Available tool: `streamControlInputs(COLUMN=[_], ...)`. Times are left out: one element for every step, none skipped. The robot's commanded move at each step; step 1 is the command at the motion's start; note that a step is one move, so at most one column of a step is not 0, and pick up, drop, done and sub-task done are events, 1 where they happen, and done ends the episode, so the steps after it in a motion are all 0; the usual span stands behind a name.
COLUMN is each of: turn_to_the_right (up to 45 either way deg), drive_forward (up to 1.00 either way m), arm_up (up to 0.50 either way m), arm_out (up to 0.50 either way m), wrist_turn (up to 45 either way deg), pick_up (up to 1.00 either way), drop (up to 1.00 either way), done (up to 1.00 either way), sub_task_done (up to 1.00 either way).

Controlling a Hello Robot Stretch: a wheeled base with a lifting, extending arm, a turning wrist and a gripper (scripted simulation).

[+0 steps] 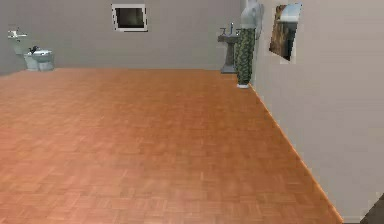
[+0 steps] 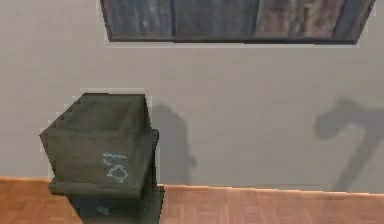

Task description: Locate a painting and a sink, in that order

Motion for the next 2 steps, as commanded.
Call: streamControlInputs(turn_to_the_right=[0.0, 24.0], drive_forward=[0.85, 0.00], arm_up=[0.00, 0.00], arm_out=[0.00, 0.00], wrist_turn=[0.0, 0.0], pick_up=[0.00, 0.00], drop=[0.00, 0.00], done=[0.00, 0.00], sub_task_done=[0.00, 0.00])
